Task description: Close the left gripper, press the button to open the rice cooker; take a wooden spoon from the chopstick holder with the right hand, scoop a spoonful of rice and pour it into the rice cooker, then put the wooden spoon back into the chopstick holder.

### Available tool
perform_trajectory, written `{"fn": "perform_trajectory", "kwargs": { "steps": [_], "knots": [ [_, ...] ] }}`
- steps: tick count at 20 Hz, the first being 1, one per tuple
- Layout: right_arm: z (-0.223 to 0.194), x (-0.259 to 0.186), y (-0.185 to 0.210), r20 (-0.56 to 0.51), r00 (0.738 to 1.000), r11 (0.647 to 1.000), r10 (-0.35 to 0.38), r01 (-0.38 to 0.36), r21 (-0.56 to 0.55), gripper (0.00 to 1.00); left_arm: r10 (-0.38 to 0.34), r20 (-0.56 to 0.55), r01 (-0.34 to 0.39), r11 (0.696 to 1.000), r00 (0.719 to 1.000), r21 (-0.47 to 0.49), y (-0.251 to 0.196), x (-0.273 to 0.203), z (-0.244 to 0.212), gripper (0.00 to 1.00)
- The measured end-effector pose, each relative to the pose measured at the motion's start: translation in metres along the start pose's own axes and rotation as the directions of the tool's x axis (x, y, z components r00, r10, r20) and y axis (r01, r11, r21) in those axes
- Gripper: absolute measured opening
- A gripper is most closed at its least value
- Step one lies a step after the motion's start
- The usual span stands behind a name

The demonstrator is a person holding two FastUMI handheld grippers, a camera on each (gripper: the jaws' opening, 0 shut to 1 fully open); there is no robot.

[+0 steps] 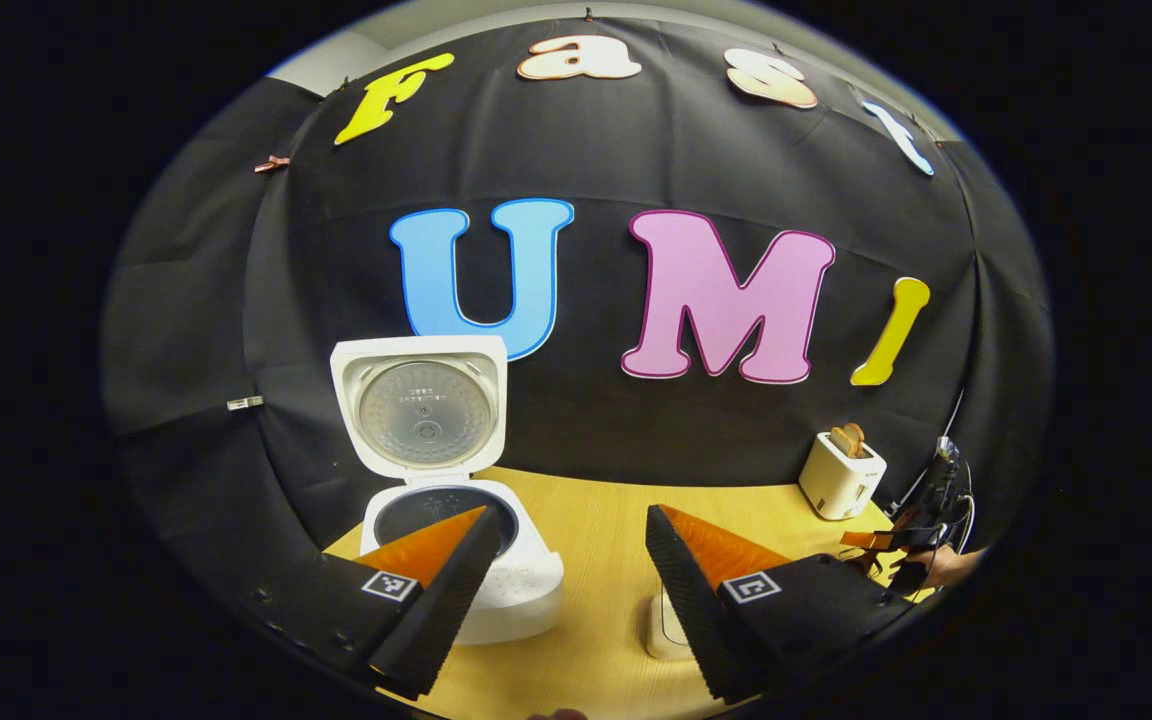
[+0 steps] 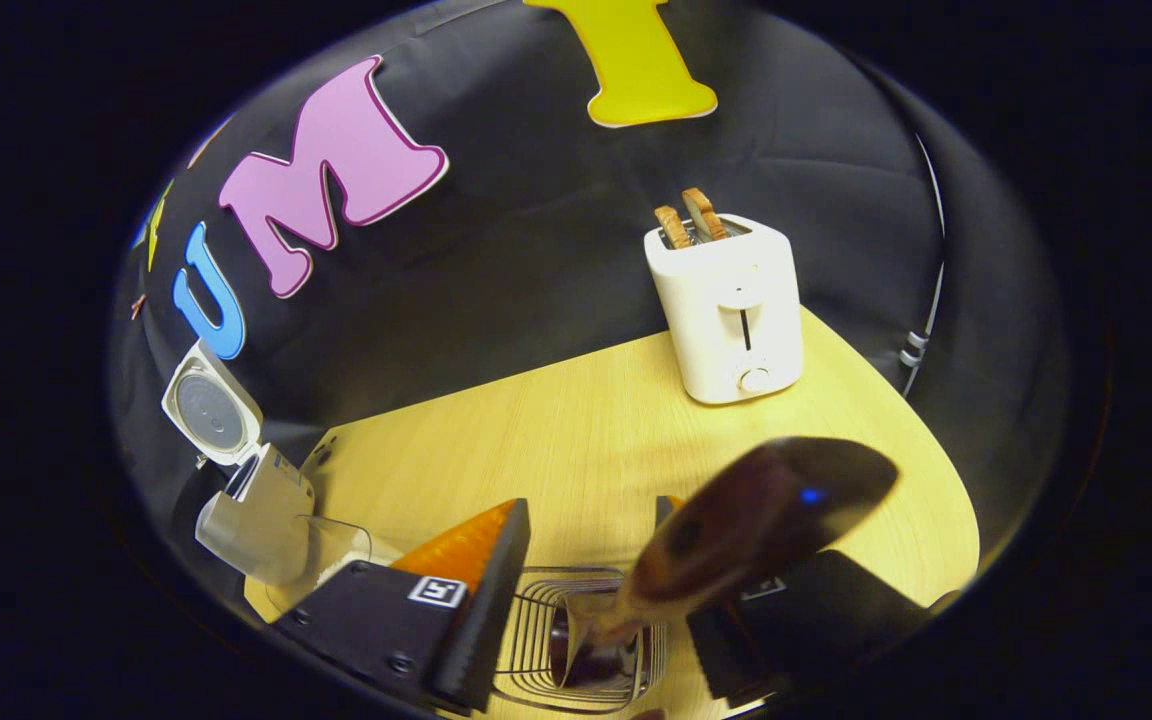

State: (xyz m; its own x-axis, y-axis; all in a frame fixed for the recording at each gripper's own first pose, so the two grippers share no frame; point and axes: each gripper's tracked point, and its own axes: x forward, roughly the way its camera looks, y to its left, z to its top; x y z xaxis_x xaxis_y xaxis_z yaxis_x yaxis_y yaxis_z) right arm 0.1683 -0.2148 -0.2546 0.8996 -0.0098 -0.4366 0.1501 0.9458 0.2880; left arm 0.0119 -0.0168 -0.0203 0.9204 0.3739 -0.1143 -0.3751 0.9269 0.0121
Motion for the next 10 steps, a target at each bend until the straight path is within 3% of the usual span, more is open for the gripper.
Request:
{"fn": "perform_trajectory", "kwargs": {
  "steps": [1, 2, 9, 10],
  "knots": [
    [0.008, -0.010, -0.004, 0.025, 1.000, 1.000, -0.017, 0.017, 0.014, 0.91, -0.012, 0.010, 0.012, 1.000, 1.000, -0.005, 0.000, 0.001, 0.002, 0.95],
    [0.011, -0.019, -0.004, 0.037, 0.999, 0.999, -0.029, 0.028, 0.029, 0.95, -0.023, 0.016, 0.023, 1.000, 1.000, -0.011, 0.000, 0.002, 0.003, 0.95],
    [0.017, -0.082, -0.016, 0.112, 0.986, 0.993, -0.120, 0.118, 0.019, 0.96, -0.099, 0.054, 0.101, 0.995, 0.994, -0.027, 0.011, 0.017, 0.015, 0.95],
    [0.017, -0.093, -0.012, 0.122, 0.985, 0.992, -0.123, 0.122, 0.019, 0.96, -0.106, 0.060, 0.108, 0.994, 0.992, -0.026, 0.014, 0.020, 0.017, 0.91]
  ]
}}
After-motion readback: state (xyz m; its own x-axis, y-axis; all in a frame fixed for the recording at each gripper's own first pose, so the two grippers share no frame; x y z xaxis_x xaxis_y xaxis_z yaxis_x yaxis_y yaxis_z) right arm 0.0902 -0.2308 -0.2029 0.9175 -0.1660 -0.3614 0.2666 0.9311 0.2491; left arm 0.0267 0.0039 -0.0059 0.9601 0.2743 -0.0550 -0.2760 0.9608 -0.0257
